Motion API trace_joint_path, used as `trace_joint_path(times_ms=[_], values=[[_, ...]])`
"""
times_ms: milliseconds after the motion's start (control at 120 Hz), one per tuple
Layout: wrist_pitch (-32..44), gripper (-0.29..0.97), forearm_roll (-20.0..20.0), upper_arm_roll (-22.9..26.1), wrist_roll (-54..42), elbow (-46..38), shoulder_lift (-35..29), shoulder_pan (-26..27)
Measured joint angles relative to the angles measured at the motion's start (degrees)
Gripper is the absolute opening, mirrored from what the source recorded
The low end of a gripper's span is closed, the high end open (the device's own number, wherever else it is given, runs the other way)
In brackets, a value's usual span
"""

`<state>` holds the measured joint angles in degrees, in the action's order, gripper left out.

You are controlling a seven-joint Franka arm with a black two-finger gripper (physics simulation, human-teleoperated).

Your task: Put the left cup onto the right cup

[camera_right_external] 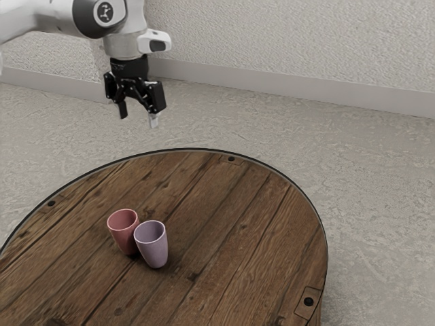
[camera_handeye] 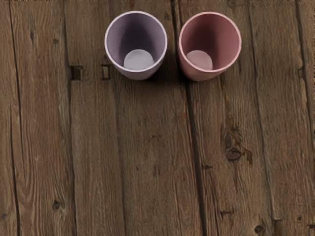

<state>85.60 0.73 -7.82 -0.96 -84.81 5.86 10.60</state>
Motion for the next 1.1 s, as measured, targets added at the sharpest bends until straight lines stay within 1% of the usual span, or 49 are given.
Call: trace_joint_path(times_ms=[200,400,808,1100], values=[[-0.1,0.68,0.2,0.0,-0.3,-0.6,-0.5,0.0],[1.5,0.68,0.7,-0.4,-0.9,-5.1,-0.6,-1.0],[9.9,0.68,1.6,-0.5,-2.2,-17.9,-3.1,-5.1],[15.2,0.68,2.0,-0.5,-3.0,-24.3,-3.1,-9.2]])
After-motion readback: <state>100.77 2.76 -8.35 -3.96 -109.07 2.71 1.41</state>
